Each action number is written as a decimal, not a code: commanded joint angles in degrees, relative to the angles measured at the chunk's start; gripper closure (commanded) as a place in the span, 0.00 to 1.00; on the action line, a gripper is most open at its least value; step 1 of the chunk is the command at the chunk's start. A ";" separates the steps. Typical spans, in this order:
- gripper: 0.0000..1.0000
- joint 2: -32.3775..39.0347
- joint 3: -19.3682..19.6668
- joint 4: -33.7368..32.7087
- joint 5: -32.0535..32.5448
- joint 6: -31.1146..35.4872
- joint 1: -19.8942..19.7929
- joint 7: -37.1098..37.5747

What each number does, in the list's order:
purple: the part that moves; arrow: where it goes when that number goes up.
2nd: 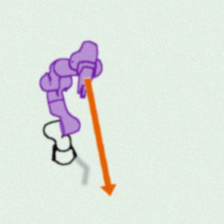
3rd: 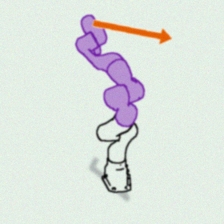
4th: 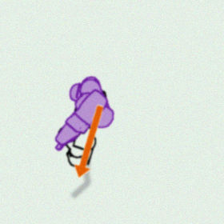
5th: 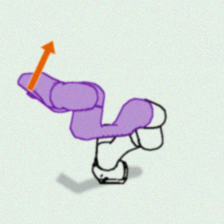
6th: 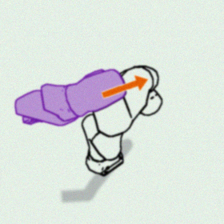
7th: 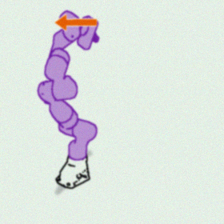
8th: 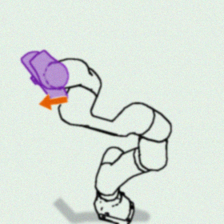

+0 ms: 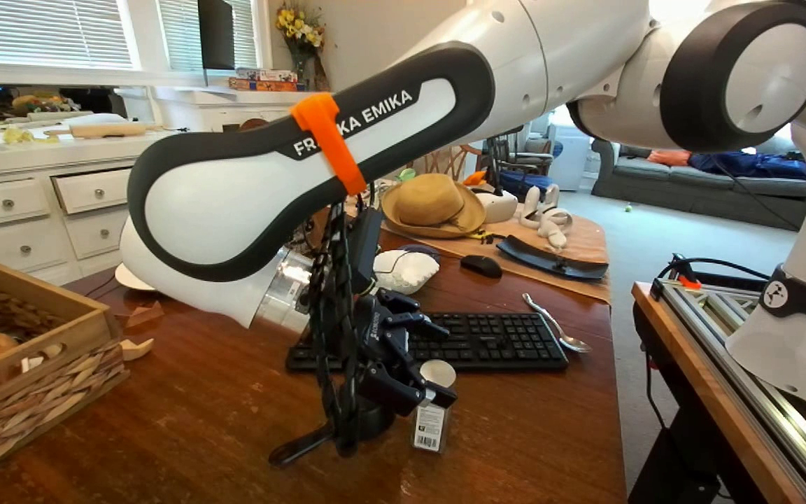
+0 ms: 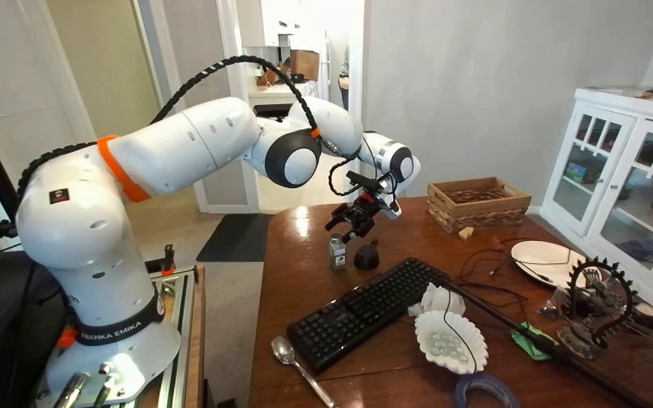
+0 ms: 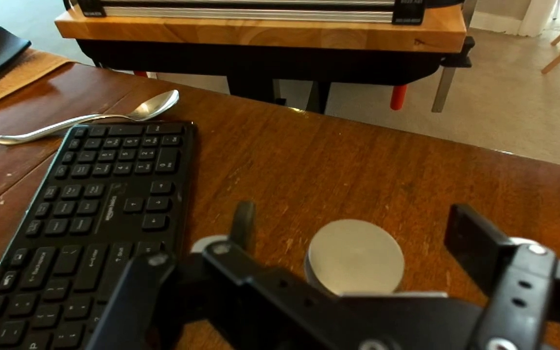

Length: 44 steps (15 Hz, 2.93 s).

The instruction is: Pick up the lid from the bottle and put it on the table

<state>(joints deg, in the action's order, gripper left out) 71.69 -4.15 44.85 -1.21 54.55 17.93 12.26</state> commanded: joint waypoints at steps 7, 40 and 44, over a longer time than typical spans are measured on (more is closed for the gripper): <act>0.27 2.21 -0.23 -2.64 -0.28 -1.06 0.49 -0.03; 0.80 -5.55 0.15 5.07 -0.67 6.76 0.94 0.49; 0.80 -8.28 0.04 8.27 -1.47 10.89 -1.13 0.17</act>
<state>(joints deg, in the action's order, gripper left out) 67.01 -4.02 47.66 -1.39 61.62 18.46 12.29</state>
